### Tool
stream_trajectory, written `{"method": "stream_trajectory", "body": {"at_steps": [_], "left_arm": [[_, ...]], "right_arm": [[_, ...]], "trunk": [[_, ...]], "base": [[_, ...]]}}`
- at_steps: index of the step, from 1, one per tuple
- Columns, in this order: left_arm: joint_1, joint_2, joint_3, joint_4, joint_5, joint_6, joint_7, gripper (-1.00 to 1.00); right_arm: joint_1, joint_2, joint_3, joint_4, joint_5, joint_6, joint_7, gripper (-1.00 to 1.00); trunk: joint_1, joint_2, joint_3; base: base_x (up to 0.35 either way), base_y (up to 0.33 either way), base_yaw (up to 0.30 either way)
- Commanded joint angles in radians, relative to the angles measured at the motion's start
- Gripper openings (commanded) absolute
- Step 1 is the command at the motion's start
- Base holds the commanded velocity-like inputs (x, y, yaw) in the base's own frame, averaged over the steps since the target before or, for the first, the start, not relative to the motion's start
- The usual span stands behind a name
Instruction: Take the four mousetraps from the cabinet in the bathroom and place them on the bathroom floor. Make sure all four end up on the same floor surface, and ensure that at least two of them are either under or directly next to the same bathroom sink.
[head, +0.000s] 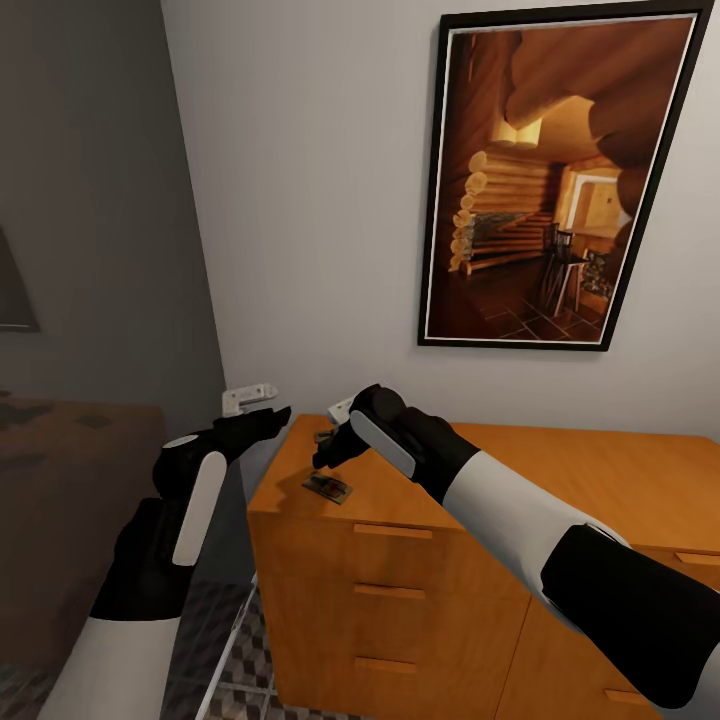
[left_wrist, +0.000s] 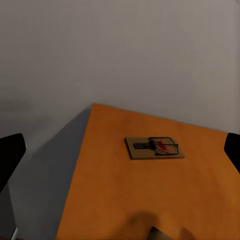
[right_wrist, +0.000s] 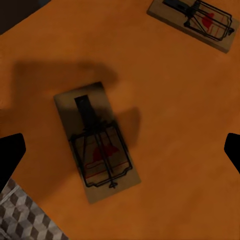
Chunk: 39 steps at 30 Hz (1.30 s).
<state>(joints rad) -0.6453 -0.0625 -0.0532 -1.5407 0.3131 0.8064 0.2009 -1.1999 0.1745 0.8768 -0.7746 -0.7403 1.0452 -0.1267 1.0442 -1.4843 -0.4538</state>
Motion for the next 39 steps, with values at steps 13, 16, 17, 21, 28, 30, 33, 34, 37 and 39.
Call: {"method": "stream_trajectory", "body": {"at_steps": [13,16,17,21,28,30,33,34,37,39], "left_arm": [[-0.001,0.000,0.000,-0.001,0.010,0.004,0.009,1.00],[-0.001,0.000,0.000,-0.001,0.010,0.004,0.009,1.00],[-0.001,0.000,0.000,-0.001,0.010,0.004,0.009,1.00],[-0.001,0.000,0.000,-0.001,0.011,0.004,0.009,1.00],[-0.001,0.000,0.000,-0.001,0.011,0.004,0.009,1.00],[-0.001,0.000,0.000,-0.001,0.011,0.004,0.009,1.00],[-0.001,0.000,0.000,-0.001,0.011,0.004,0.009,1.00],[-0.001,0.000,0.000,-0.001,0.011,0.004,0.009,1.00],[-0.001,0.000,0.000,-0.001,0.011,0.004,0.009,1.00],[-0.001,0.000,0.000,-0.001,0.011,0.004,0.009,1.00]], "right_arm": [[-0.001,0.000,0.002,-0.001,-0.011,0.002,-0.010,1.00],[-0.001,0.000,0.002,-0.001,-0.011,0.002,-0.010,1.00],[-0.001,0.000,0.002,0.000,-0.012,0.002,-0.010,1.00],[-0.001,0.000,0.002,0.010,-0.013,0.002,-0.009,1.00],[-0.001,0.000,0.000,0.083,-0.016,0.002,-0.007,1.00],[-0.001,0.000,-0.001,0.107,-0.016,0.002,-0.006,1.00],[-0.001,0.000,-0.001,0.128,-0.017,0.002,-0.004,1.00],[-0.001,0.000,-0.001,0.132,-0.017,0.002,-0.004,1.00],[-0.001,0.000,-0.002,0.141,-0.017,0.002,-0.003,1.00],[-0.001,0.000,-0.002,0.143,-0.017,0.002,-0.003,1.00]], "trunk": [[0.000,-0.001,-0.001],[0.000,-0.001,-0.001],[0.000,-0.001,-0.001],[0.000,-0.001,-0.001],[0.000,-0.001,-0.001],[0.000,-0.001,-0.001],[0.000,-0.001,-0.001],[0.000,-0.001,-0.001],[0.000,-0.001,-0.001],[0.000,-0.001,-0.001]], "base": [[0.000,0.000,0.000],[0.000,0.000,0.000],[0.000,0.000,0.000],[0.000,0.000,0.000],[0.000,0.000,0.000],[0.000,0.000,0.000],[0.000,0.000,0.000],[0.000,0.000,0.000],[0.000,0.000,0.000],[0.000,0.000,0.000]]}}
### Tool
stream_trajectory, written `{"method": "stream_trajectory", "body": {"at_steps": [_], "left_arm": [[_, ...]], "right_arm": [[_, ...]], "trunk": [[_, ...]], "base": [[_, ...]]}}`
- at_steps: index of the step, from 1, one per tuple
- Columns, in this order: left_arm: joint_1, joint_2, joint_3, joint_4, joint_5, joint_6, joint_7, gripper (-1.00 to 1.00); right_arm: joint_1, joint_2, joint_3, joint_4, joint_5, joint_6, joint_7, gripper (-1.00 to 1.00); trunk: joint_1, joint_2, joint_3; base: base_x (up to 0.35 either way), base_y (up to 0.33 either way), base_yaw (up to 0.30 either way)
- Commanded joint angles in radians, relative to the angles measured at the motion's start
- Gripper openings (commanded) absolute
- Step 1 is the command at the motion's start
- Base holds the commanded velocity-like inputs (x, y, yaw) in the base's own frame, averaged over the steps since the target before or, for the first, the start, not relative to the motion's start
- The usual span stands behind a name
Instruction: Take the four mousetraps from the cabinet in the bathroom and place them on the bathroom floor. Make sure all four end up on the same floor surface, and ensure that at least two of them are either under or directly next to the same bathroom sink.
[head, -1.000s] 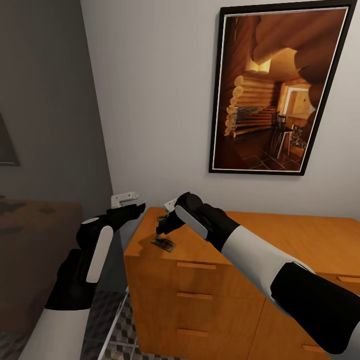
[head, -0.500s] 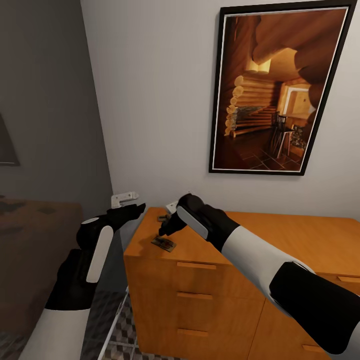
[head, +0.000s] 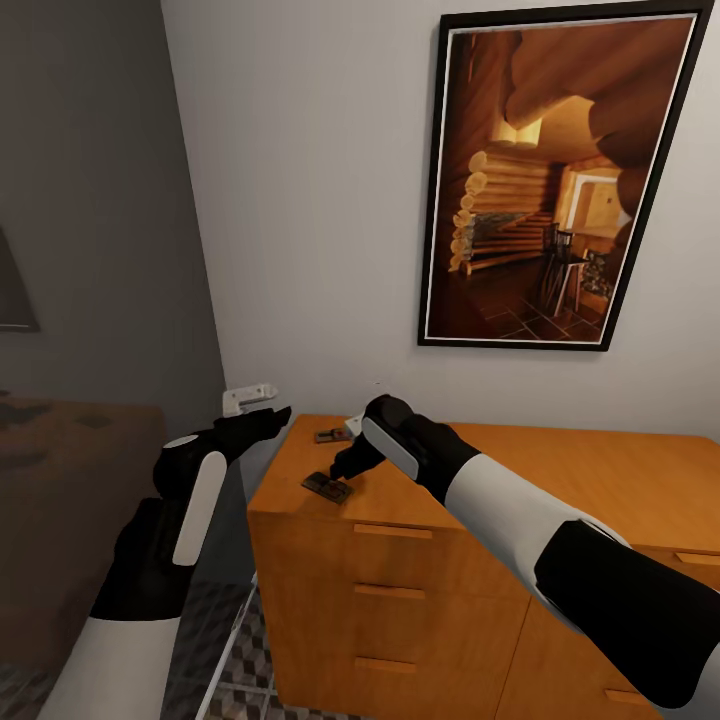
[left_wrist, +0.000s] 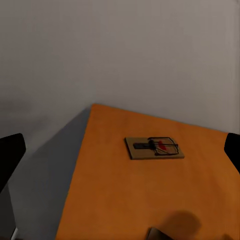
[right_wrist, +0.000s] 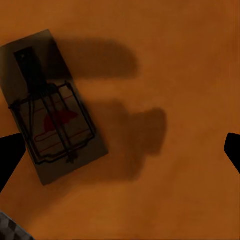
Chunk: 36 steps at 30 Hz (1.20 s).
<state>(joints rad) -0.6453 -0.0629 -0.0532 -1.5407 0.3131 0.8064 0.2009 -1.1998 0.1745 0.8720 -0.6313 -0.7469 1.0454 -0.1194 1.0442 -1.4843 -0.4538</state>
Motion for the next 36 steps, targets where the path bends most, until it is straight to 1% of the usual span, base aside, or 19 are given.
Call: {"method": "stream_trajectory", "body": {"at_steps": [1,32,36], "left_arm": [[-0.001,0.000,0.000,-0.001,0.011,0.004,0.009,1.00],[-0.001,-0.001,-0.002,-0.001,0.011,0.013,0.009,1.00],[-0.001,-0.001,-0.002,-0.001,0.011,0.011,0.009,1.00]], "right_arm": [[-0.001,0.000,0.003,0.001,-0.011,0.002,-0.010,1.00],[-0.001,0.000,0.002,0.007,-0.011,0.002,-0.008,1.00],[-0.001,0.000,0.002,0.007,-0.011,0.002,-0.008,1.00]], "trunk": [[0.000,-0.001,-0.001],[0.000,-0.001,-0.001],[0.000,-0.001,-0.001]], "base": [[0.000,0.000,0.000],[0.000,0.000,0.000],[0.078,0.000,0.000]]}}
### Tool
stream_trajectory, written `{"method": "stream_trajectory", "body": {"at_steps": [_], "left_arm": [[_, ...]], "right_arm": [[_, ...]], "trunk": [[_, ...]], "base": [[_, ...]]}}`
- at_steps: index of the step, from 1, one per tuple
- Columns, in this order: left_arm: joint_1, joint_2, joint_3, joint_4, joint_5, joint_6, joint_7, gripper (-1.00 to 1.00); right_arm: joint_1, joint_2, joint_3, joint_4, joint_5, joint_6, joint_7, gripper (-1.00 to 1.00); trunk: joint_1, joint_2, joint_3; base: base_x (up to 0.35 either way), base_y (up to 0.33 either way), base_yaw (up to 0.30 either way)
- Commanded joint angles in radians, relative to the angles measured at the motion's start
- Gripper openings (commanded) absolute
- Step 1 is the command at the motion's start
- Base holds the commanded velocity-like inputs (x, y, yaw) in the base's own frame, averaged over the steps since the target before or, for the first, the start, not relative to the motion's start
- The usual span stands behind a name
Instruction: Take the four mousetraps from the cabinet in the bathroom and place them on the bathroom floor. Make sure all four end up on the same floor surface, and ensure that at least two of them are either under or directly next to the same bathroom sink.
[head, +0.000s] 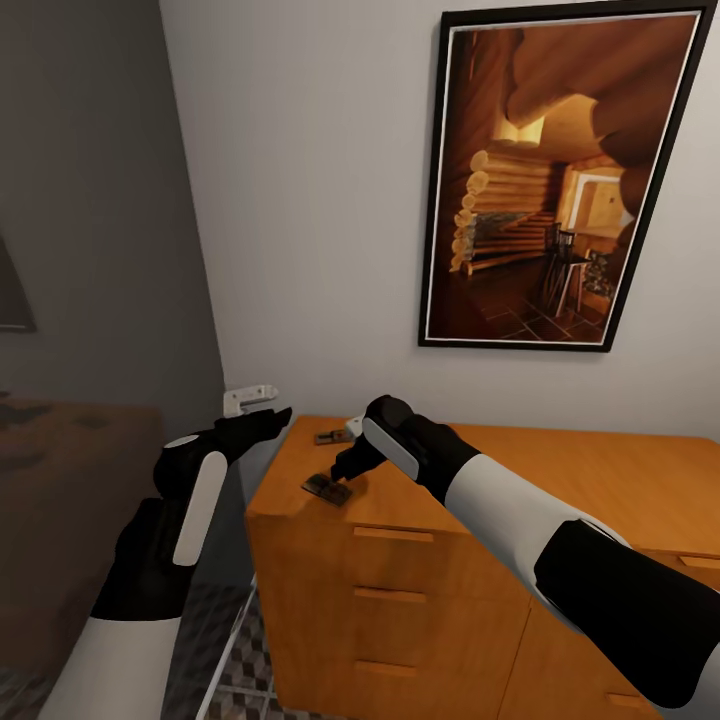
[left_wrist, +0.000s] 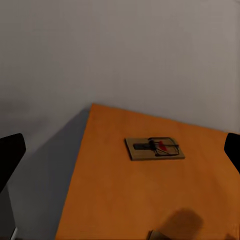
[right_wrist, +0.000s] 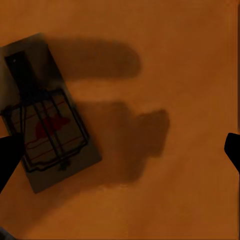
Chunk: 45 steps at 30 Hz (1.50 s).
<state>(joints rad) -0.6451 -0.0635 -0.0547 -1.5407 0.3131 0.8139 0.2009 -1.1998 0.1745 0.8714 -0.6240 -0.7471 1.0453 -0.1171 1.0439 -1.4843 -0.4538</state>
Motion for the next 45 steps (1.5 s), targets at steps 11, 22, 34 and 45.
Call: {"method": "stream_trajectory", "body": {"at_steps": [11,22,34,45], "left_arm": [[-0.001,-0.001,0.000,-0.001,0.011,-0.003,0.009,1.00],[-0.001,-0.001,-0.001,-0.001,0.011,-0.003,0.010,1.00],[-0.001,-0.001,0.000,-0.001,0.011,0.000,0.010,1.00],[-0.001,-0.002,0.000,-0.001,0.011,0.001,0.009,1.00]], "right_arm": [[-0.001,0.000,0.004,-0.002,-0.010,0.002,-0.010,1.00],[-0.001,0.000,0.003,-0.070,0.000,0.002,-0.023,1.00],[-0.001,0.000,0.007,-0.093,0.002,0.002,-0.025,1.00],[-0.001,0.000,0.015,-0.097,-0.002,0.002,-0.012,1.00]], "trunk": [[0.000,-0.001,-0.001],[0.000,-0.001,-0.001],[0.000,-0.001,-0.001],[0.000,-0.001,-0.001]], "base": [[0.142,0.000,0.000],[0.023,0.000,0.000],[0.002,0.000,0.000],[0.000,0.000,0.000]]}}
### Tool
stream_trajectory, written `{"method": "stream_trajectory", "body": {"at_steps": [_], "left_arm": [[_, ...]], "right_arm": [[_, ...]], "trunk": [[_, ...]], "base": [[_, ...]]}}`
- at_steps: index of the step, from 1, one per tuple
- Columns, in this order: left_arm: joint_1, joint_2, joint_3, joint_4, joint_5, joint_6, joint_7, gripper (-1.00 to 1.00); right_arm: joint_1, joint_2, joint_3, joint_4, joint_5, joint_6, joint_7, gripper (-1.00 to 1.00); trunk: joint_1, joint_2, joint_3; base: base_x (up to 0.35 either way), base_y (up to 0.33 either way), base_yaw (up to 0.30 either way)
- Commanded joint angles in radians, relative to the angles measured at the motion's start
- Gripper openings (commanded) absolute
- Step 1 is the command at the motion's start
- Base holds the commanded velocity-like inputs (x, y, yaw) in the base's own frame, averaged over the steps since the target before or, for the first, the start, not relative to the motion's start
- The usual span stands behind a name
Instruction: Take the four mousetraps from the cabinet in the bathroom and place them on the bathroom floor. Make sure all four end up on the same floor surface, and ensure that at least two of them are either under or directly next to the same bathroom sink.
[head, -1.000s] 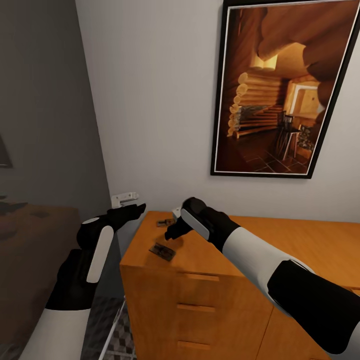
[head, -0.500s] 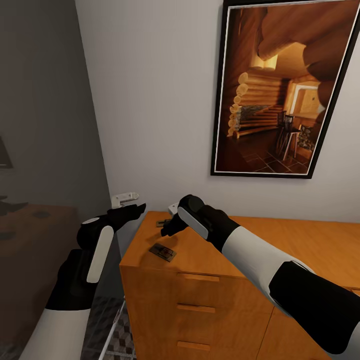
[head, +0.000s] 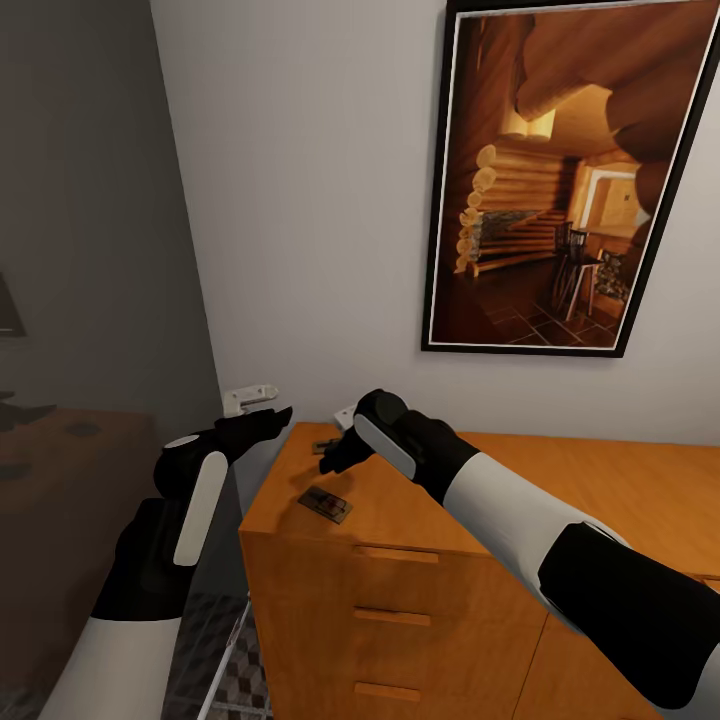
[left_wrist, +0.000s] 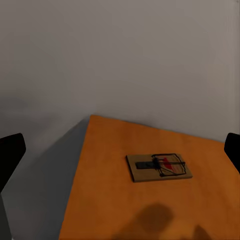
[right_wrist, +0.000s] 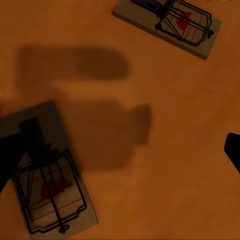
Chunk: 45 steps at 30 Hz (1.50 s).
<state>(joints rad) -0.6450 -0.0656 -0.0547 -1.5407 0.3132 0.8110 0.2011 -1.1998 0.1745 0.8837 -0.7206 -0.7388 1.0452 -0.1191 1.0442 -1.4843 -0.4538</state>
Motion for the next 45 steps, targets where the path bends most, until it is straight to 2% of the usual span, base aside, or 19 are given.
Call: {"method": "stream_trajectory", "body": {"at_steps": [1,11,23,45], "left_arm": [[-0.001,0.000,0.000,-0.001,0.010,0.004,0.009,1.00],[-0.001,0.001,-0.001,-0.001,0.010,0.006,0.009,1.00],[-0.001,0.001,-0.001,-0.001,0.010,0.007,0.009,1.00],[-0.001,0.000,-0.001,0.000,0.010,0.007,0.009,1.00]], "right_arm": [[-0.001,0.000,0.004,-0.001,-0.011,0.002,-0.010,1.00],[-0.001,0.000,0.026,-0.006,-0.019,0.002,0.006,1.00],[-0.001,0.000,0.031,-0.011,-0.022,0.002,0.089,1.00],[-0.001,0.000,0.025,0.011,-0.022,0.002,0.107,1.00]], "trunk": [[0.000,-0.001,-0.001],[0.000,-0.001,-0.001],[0.000,-0.001,-0.001],[0.000,-0.001,-0.001]], "base": [[0.000,0.000,0.000],[0.000,0.000,0.000],[0.000,0.000,0.000],[0.000,0.000,0.000]]}}
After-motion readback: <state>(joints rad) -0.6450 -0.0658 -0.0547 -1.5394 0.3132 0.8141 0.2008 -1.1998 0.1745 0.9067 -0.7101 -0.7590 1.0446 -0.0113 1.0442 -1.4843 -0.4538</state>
